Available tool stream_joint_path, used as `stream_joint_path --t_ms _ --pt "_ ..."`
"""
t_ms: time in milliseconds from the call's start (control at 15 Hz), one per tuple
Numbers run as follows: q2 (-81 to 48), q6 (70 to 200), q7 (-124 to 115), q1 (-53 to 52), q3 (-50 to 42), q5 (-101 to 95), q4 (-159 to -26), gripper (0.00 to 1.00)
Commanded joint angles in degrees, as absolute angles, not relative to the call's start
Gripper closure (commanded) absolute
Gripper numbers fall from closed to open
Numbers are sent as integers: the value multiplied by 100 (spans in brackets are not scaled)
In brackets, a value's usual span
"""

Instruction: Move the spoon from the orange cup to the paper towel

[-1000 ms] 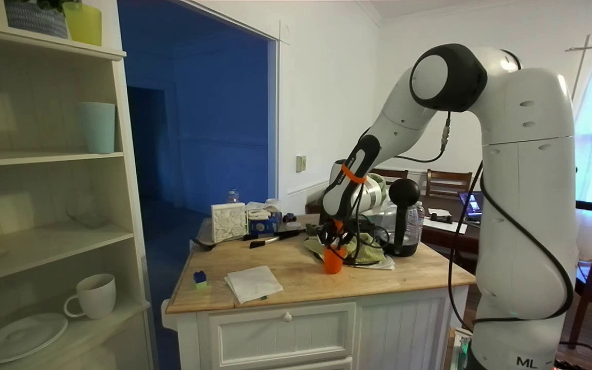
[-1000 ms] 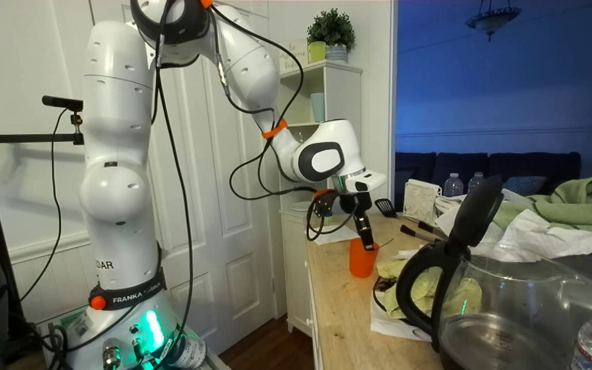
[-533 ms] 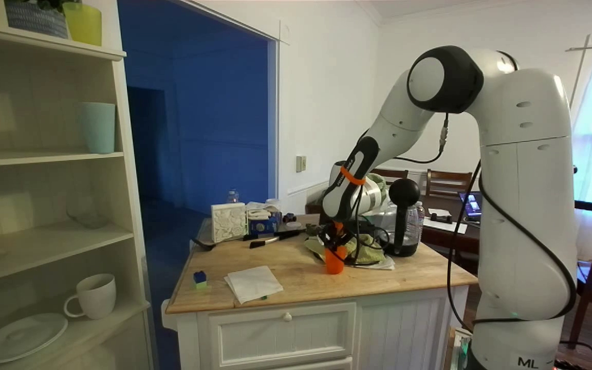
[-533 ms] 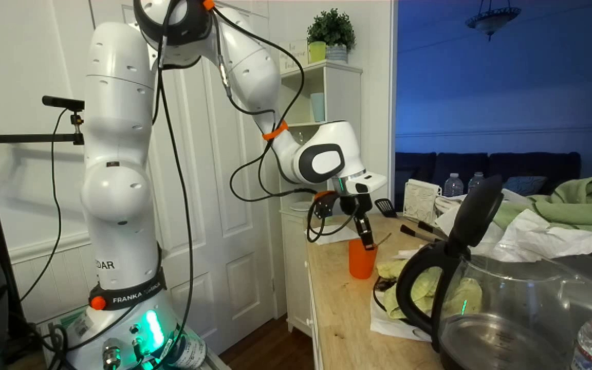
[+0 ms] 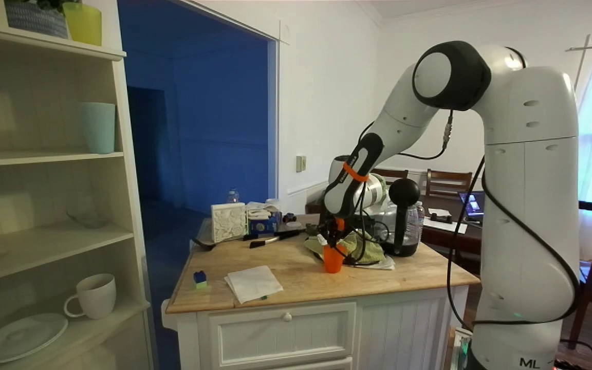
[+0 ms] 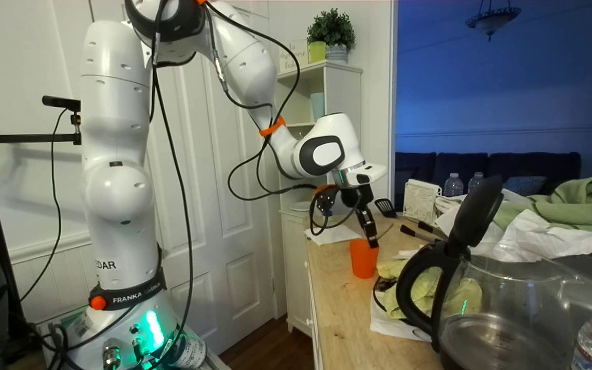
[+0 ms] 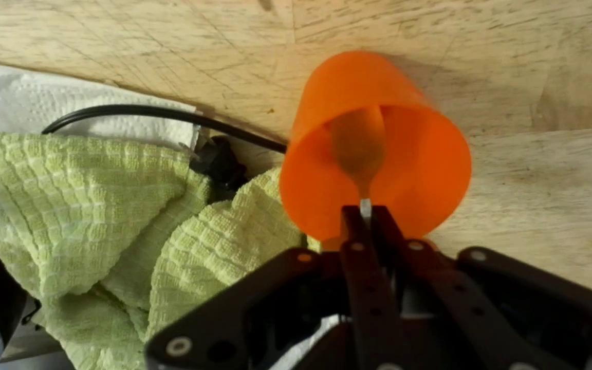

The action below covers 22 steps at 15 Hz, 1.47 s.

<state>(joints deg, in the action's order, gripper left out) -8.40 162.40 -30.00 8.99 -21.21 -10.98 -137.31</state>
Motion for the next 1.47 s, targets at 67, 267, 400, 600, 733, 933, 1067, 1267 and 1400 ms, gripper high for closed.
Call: stream_joint_path --t_ms 67,267,400,600,733,933,1067,1267,1400 --pt "-326 16017 -3377 833 -2286 -1678 -13830 94" --pt "-103 15872 -3578 920 -2163 -1896 -13805 95" --pt "30 15516 -3695 950 -2008 -1823 -13688 94" --pt "10 14747 -4080 969 -1725 -1767 -13305 95" --pt "-143 14367 -4395 957 -1559 -1721 -12971 95" --pt "-405 13479 -4640 872 -1314 -1255 -12449 95" --pt "-571 12926 -4823 813 -1163 -881 -12192 95" --pt "-948 12500 -5169 741 -983 -51 -11826 96" --pt "-1207 12385 -5260 728 -891 595 -11609 96"
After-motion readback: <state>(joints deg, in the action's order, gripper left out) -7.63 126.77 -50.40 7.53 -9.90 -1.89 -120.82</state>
